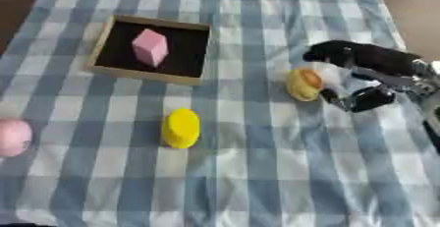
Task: Pick up objects on the table and place them in the box.
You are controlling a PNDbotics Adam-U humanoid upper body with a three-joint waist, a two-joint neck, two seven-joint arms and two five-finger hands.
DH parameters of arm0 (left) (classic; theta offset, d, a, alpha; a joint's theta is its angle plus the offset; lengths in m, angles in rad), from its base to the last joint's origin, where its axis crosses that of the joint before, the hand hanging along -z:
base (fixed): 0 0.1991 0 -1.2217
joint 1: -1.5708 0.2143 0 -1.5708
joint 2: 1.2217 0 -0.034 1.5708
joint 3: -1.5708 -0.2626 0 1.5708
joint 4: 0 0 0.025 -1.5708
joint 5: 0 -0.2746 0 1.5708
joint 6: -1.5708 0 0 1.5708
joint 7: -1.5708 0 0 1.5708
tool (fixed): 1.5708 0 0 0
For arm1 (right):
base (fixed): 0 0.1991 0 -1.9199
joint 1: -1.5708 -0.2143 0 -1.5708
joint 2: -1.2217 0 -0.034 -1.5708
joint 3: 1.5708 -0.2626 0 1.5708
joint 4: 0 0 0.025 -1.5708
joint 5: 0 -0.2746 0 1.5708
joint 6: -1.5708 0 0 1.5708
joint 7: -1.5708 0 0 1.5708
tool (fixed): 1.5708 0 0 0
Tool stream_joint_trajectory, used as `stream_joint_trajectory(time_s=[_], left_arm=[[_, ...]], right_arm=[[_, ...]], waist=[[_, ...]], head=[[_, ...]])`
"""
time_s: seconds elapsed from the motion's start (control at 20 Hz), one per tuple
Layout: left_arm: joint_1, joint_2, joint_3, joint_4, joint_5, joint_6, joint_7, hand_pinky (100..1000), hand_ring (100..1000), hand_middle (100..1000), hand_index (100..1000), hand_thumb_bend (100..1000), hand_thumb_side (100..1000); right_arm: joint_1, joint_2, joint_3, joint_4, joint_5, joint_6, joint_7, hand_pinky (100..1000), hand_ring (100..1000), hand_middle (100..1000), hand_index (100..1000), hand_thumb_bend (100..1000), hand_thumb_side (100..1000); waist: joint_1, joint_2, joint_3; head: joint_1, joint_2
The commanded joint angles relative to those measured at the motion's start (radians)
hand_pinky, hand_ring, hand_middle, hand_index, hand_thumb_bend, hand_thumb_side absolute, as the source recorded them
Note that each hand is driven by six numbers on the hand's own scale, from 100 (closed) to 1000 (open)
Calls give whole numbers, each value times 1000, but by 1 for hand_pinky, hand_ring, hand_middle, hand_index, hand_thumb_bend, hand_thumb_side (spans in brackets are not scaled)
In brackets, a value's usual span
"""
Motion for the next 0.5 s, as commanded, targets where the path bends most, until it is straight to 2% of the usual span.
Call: stream_joint_trajectory(time_s=[0.05,0.5], left_arm=[[-10,25,0,-11,4,-1,-5,789,955,820,839,100,566],[-10,26,1,-12,5,0,-7,790,957,818,839,100,565]], right_arm=[[-26,-13,-14,18,1,-59,77,1000,1000,924,1000,100,263],[-43,5,-12,56,67,-48,48,1000,1000,939,1000,100,273]], waist=[[-15,2,0],[-17,5,3]], head=[[-6,4],[-9,4]])
